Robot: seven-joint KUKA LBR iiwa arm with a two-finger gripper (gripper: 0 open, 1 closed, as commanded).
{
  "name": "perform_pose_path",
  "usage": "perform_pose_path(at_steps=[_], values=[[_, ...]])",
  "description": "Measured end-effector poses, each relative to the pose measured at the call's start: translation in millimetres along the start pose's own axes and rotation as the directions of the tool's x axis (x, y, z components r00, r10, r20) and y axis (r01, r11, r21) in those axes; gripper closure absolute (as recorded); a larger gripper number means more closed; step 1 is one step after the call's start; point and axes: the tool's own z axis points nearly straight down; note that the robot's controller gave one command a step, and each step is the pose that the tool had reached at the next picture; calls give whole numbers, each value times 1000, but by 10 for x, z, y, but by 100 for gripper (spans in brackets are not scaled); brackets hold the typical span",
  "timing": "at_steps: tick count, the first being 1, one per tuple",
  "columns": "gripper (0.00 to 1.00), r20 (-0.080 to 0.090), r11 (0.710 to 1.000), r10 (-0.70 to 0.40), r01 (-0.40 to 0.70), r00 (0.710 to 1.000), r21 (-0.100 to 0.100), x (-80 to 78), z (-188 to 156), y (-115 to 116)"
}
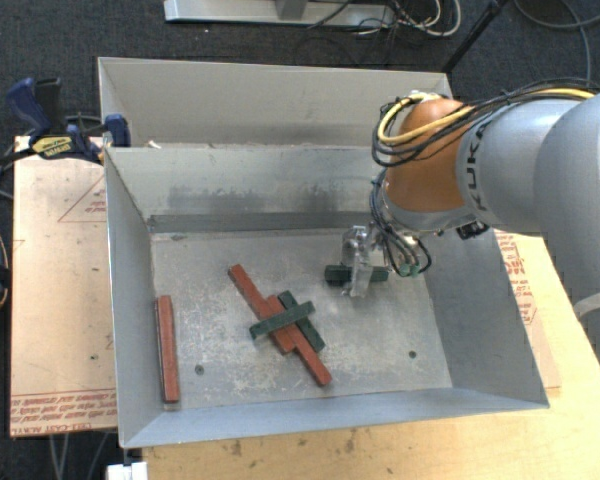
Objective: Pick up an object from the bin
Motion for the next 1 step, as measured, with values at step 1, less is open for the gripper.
perform_pose_path(at_steps=[1], values=[[100, 3, 1000, 8, -8, 1000, 0, -1, -24, -3]])
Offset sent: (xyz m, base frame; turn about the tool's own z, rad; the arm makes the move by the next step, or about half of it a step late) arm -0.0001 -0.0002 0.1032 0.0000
